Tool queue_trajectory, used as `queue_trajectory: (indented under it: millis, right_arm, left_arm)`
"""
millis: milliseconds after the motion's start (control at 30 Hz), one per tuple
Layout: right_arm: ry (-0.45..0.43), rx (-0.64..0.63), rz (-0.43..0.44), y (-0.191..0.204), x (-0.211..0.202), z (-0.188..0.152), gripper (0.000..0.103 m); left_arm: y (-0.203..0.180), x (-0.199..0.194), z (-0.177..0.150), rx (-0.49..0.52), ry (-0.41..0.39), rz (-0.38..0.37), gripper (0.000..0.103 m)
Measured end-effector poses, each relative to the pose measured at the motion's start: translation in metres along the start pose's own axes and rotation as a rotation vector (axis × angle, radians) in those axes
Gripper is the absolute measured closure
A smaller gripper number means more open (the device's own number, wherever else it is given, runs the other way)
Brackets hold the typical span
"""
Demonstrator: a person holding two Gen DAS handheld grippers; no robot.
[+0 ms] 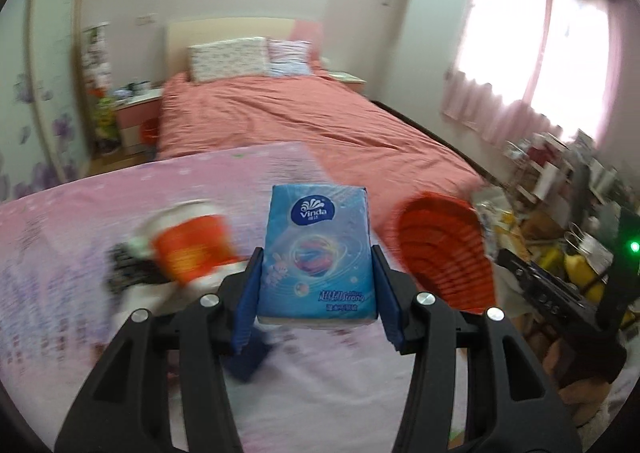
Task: Collect trash
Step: 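Carry both items to the orange basket and open both tools to drop them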
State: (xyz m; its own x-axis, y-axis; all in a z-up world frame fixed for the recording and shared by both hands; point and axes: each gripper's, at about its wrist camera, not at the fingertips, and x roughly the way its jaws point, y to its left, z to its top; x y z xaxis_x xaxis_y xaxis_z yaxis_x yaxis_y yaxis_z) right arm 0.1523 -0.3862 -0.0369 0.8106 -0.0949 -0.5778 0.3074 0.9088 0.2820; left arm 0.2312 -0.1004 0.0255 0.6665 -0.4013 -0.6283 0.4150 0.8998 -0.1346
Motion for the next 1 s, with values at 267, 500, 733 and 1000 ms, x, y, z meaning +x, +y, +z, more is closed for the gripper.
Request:
queue_trajectory:
  millis: [267,500,733,1000]
  right_arm:
    - [-0.002,0.103,-0.022,-0.049,0.025,0.014,0.076]
    - [0.008,0.177,-0.011,-0.08,0.05,0.022,0.076]
    - [0.031,0.233,-0.004,-0.096,0.065,0.021,0.054]
    - [0.04,0.185,-0.04,-0.082,0.049,0.011,0.044]
  left_arm:
    - [-0.084,0.081,0.005,0.095,0.069,-0.148,0.052]
    - [-0.124,0.141,0.009,0.143,0.129,-0.189,0.051]
    - [-0.125,0.176,0.007,0.136,0.167,-0.108,0.035]
    - [-0.082,0.136,-0.005,0.13,0.146,-0.046,0.029]
